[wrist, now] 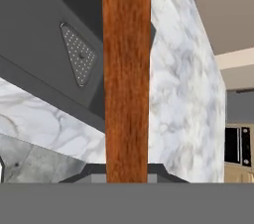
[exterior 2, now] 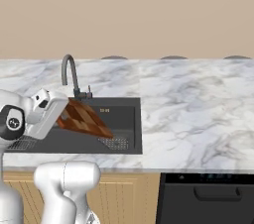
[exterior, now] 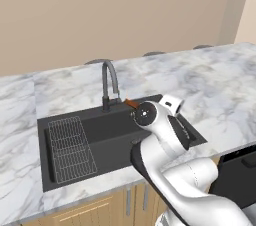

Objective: Move the cutting board and knife to the sink. Then move spray from the cabinet to the counter.

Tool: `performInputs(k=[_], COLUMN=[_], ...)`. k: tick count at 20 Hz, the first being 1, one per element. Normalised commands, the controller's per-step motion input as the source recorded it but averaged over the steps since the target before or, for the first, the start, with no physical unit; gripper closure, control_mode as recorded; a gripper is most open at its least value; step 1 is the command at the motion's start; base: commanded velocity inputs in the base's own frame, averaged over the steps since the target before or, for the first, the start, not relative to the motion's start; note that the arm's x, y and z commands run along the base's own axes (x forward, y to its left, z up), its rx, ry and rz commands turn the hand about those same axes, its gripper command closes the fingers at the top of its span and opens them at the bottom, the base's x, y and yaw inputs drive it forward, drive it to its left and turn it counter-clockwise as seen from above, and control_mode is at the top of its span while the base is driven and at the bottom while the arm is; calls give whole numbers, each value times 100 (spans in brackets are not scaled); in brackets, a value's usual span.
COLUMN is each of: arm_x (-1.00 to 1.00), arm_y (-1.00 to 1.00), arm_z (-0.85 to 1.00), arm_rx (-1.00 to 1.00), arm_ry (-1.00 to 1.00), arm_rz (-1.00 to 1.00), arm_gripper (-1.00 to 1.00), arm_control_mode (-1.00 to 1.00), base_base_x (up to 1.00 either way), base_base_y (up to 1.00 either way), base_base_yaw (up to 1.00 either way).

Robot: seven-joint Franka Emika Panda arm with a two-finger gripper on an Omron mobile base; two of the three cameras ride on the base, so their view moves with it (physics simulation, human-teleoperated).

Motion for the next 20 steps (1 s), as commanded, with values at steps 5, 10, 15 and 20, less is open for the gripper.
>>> performInputs(k=[5,10,15,20], arm_x=[28,33,24,16], arm_y=[17,23,26,20], arm_z=[-11,-14,-16,-17], arm_rx=[0,0,0,0], arm_ry=[0,0,0,0], arm_rz=[-2,-13,-21,-10], arm_gripper=[100,100,100,100], arm_control_mode=[-100,-100,-100,-100], base_base_x=[0,0,0,0], base_base_y=[0,0,0,0], base_base_yaw=[0,0,0,0])
